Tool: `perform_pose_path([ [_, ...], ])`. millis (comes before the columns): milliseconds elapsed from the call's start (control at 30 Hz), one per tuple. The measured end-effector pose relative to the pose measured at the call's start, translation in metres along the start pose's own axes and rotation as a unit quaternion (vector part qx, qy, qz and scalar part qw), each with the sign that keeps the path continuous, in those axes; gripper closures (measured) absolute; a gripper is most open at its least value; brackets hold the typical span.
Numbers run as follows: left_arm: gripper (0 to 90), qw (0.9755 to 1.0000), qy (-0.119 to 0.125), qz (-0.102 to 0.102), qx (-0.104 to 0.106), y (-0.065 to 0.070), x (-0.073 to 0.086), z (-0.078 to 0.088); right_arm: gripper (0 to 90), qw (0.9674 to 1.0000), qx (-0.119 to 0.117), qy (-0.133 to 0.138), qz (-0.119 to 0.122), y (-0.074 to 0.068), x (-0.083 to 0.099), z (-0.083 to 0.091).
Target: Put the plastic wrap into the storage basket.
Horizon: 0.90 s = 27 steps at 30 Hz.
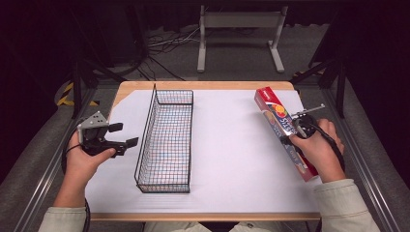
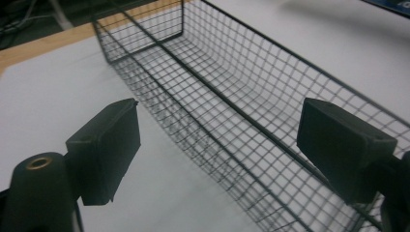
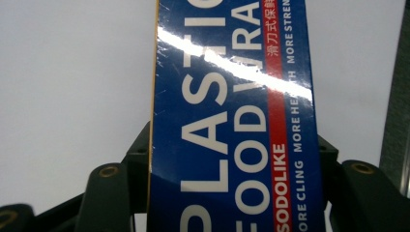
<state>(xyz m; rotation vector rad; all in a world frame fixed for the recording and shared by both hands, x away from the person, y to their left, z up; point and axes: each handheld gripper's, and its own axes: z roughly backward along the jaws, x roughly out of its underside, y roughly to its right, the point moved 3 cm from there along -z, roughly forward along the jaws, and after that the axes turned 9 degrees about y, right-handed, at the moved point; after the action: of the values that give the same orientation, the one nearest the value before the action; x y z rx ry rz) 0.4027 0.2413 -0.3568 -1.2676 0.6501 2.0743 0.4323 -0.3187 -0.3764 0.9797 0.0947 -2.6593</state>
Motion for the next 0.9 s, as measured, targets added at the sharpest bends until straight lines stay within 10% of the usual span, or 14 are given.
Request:
perform_pose_path([
  [567,7.6,0.996,-0.031,-0.071,0.044,0.036,-0.027,-0.015,41.1,0.9901,-0.085,-0.001,0.112,-0.028,-0.026,0.04],
  [900,8.7,0.9904,-0.054,-0.109,0.067,0.058,-0.039,-0.021,41.0,0.9746,-0.129,-0.006,0.183,-0.042,-0.039,0.055],
])
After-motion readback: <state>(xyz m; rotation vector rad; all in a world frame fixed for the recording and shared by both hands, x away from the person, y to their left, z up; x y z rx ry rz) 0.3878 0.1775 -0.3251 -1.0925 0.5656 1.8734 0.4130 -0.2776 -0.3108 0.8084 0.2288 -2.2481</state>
